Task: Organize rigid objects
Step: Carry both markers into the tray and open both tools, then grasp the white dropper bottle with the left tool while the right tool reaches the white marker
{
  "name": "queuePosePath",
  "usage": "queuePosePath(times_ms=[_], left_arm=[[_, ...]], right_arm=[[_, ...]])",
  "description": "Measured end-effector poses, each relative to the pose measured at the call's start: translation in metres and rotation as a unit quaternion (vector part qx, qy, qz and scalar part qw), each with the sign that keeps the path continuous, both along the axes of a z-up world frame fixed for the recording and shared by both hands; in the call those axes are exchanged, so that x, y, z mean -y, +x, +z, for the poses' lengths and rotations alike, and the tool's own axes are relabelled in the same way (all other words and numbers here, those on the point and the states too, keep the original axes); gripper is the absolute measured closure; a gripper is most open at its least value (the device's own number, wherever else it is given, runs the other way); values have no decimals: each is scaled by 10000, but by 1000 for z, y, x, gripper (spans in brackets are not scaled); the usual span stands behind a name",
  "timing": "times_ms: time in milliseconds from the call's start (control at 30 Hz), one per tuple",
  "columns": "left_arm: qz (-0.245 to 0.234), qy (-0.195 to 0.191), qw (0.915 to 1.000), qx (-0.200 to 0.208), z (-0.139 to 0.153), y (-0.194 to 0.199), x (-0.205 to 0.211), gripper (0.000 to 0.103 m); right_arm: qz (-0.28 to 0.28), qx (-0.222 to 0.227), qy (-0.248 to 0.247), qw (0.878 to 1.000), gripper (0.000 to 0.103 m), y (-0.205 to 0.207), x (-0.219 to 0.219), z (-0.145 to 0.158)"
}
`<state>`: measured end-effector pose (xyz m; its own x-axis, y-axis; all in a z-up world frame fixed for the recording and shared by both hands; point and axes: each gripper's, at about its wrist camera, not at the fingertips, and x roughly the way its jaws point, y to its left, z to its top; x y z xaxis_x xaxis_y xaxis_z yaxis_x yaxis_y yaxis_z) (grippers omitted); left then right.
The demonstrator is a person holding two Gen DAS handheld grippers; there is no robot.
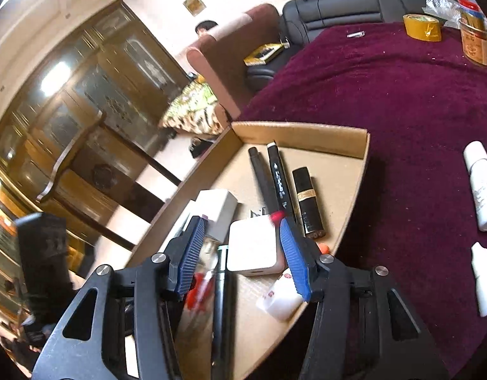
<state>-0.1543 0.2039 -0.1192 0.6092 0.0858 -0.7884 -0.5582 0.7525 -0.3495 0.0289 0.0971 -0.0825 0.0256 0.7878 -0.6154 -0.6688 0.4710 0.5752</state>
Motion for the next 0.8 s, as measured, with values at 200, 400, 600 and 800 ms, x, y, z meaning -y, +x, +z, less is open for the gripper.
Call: queuePosePath(times_ms=[200, 400, 600, 800], left_arm=[[163, 371, 9986, 350, 25, -7, 12, 55], [-443, 413, 9965, 580, 42, 17, 55, 51], [-1200, -172, 9915, 465, 27, 57, 107, 43], [-1627, -55, 9865, 197, 18, 86, 146, 43]], right_arm=[[-158, 260, 187, 9994, 52, 6, 56, 12], [-672, 354, 67, 9971, 52, 28, 122, 8], [-1229, 164, -45, 9923, 52, 63, 174, -3], [-1639, 348, -234, 9856, 52, 104, 198, -11]])
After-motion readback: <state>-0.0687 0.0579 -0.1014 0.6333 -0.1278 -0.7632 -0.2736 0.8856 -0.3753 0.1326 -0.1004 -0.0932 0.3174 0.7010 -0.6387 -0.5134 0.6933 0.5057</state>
